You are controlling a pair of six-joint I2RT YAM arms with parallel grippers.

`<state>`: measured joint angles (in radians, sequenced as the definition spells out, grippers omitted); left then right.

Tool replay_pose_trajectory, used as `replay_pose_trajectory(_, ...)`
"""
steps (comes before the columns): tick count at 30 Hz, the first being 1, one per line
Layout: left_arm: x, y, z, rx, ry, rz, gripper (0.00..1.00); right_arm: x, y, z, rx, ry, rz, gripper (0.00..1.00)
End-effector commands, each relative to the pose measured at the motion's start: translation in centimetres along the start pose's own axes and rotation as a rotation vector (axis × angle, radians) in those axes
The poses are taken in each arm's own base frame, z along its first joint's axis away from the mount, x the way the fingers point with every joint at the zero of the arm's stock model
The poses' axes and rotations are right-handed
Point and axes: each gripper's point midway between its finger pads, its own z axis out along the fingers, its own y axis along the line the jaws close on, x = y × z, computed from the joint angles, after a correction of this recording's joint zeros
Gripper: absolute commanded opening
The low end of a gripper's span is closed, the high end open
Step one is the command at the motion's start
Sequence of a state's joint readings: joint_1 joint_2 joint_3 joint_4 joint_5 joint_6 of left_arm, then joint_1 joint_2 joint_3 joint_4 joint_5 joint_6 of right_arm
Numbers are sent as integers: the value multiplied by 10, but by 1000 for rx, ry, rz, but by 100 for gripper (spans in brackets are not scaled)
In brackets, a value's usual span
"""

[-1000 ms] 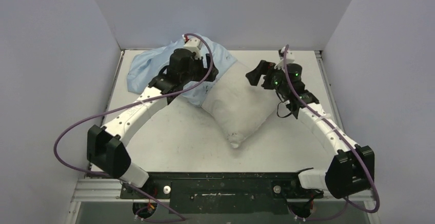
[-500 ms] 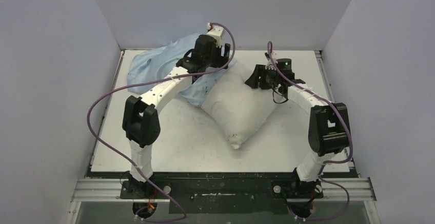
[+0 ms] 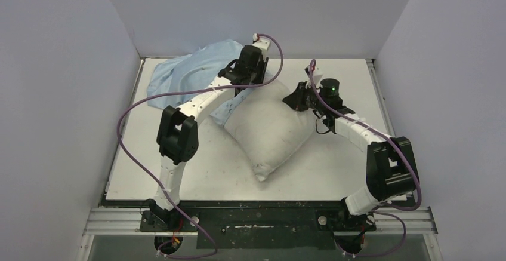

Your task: Put the pillow into the pillowcase

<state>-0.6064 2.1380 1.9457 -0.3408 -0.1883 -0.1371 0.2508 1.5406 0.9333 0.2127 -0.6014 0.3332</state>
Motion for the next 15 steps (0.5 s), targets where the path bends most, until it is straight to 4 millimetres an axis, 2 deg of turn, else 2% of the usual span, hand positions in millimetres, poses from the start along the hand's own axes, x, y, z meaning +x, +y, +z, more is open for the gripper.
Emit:
replay_pose_trajectory(1,-17,-14,-9,66,-28,-38,15,-27,30,-4,-87,-108,-24,0)
replay_pose_trajectory(3,-32,-30,-24,131,-58,-63,1,-26,33,-3,-88,-125,6,0)
replay_pose_trajectory(6,-71,-58,-60,249,-144,-121,0,-30,40,-4,-93,-190,54,0)
replay_pose_trajectory(9,-97,-95,-99,424,-201,-198,0,-42,41,-6,-70,-269,93,0)
replay_pose_trajectory(12,-95,-127,-126,585,-204,-288,0,-52,38,-8,-37,-340,131,0)
replay_pose_trajectory(15,-76,-155,-147,721,-187,-367,0,-60,30,-9,0,-416,180,0)
